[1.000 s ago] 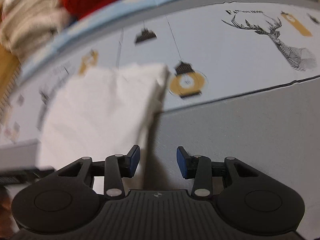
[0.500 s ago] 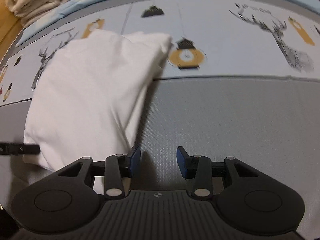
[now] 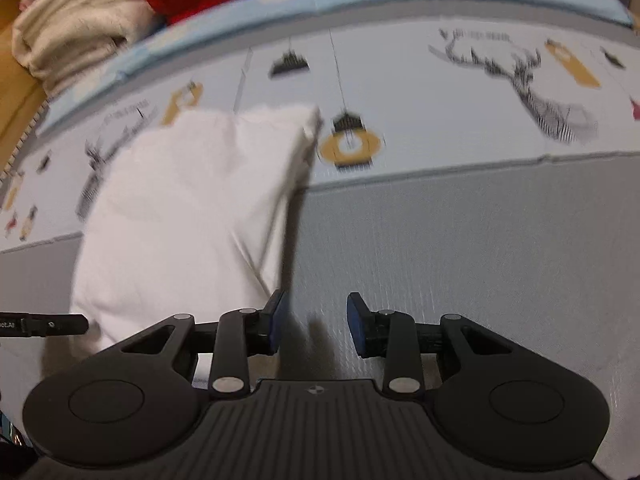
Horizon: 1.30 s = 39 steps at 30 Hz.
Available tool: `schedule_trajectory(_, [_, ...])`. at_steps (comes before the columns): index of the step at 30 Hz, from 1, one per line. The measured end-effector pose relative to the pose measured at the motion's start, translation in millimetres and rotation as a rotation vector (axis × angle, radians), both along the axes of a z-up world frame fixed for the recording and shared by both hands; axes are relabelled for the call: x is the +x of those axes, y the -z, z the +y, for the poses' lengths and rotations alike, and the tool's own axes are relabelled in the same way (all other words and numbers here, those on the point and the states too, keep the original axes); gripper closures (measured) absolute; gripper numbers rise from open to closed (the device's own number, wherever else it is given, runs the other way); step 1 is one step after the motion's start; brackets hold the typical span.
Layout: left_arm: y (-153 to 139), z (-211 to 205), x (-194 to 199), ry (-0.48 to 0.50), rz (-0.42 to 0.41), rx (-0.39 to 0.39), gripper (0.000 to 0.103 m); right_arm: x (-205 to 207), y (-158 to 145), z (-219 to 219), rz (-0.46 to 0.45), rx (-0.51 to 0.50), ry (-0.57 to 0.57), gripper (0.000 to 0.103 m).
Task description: Fold small clothes
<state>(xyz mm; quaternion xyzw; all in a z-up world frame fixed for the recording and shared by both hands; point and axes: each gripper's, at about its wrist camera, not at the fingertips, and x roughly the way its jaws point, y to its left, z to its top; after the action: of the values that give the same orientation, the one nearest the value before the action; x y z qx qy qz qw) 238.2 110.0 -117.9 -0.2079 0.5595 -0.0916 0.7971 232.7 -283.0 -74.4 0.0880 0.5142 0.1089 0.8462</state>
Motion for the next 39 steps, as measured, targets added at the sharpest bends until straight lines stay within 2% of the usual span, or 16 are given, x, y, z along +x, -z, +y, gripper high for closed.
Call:
schedule_trajectory(4, [2.4, 1.8, 1.7, -0.029, 0.004, 0.000, 0.054, -1.3, -13.4, -1.4, -0.079, 0.081, -0.006, 0.064])
schedule_trajectory(6, [6.5, 1.3, 1.5, -0.033, 0.013, 0.009, 0.054, 1.4, -11.3, 0.7, -0.055, 0.107, -0.018, 0.063])
schedule_trajectory(8, [12.0, -4.0, 3.8, -0.022, 0.026, 0.015, 0.065, 4.8, -1.0, 7.4, 0.000, 0.096, -0.046, 0.064])
schedule_trajectory(9, [13.5, -5.7, 3.8, -0.009, 0.031, 0.003, 0.082, 6.5, 6.4, 12.4, 0.038, 0.067, -0.072, 0.065])
schedule_trajectory(12, [10.1, -14.4, 4.5, 0.035, 0.011, 0.030, 0.085, 10.0, 25.1, 18.7, 0.129, -0.033, -0.093, 0.092])
schedule_trajectory(14, [12.2, -16.5, 5.2, 0.050, 0.019, 0.060, 0.085, 14.0, 30.0, 13.6, 0.163, -0.006, -0.061, 0.092])
schedule_trajectory(18, [14.9, -20.8, 4.2, 0.069, 0.039, 0.117, 0.078, 15.9, 33.0, 15.5, 0.170, -0.019, -0.081, 0.092])
schedule_trajectory(21, [-0.6, -27.8, -2.0, 0.087, -0.012, 0.185, 0.074, 13.5, 38.2, 17.9, 0.196, -0.101, -0.084, 0.092])
schedule_trajectory(23, [-21.2, -37.2, -11.7, 0.104, -0.088, 0.284, 0.059, 7.0, 36.6, 16.3, 0.180, -0.154, -0.080, 0.091])
schedule_trajectory(25, [-48.0, -42.7, -26.3, 0.089, -0.186, 0.365, 0.022, -2.9, 11.5, 14.7, 0.047, -0.170, -0.076, 0.091])
schedule_trajectory(26, [-61.5, -43.6, -35.4, 0.068, -0.242, 0.385, 0.017, -11.0, -7.8, 14.3, -0.054, -0.167, -0.074, 0.089])
schedule_trajectory(27, [-74.0, -44.3, -44.7, 0.048, -0.295, 0.397, 0.014, -19.2, -23.4, 14.3, -0.132, -0.160, -0.074, 0.082])
schedule_trajectory(30, [-107.3, -50.5, -74.1, -0.026, -0.407, 0.432, 0.010, -50.8, -67.3, 15.0, -0.327, -0.134, -0.014, 0.042])
schedule_trajectory(33, [-130.9, -58.3, -109.3, -0.079, -0.489, 0.431, 0.009, -89.3, -94.1, 16.7, -0.422, -0.098, 0.025, 0.040])
schedule_trajectory(35, [-144.1, -64.9, -136.4, -0.088, -0.540, 0.427, 0.000, -117.6, -103.8, 18.4, -0.458, -0.070, 0.031, 0.036])
schedule_trajectory(39, [-157.9, -79.9, -189.9, -0.062, -0.615, 0.452, 0.000, -170.2, -109.8, 20.4, -0.507, -0.067, 0.052, 0.018])
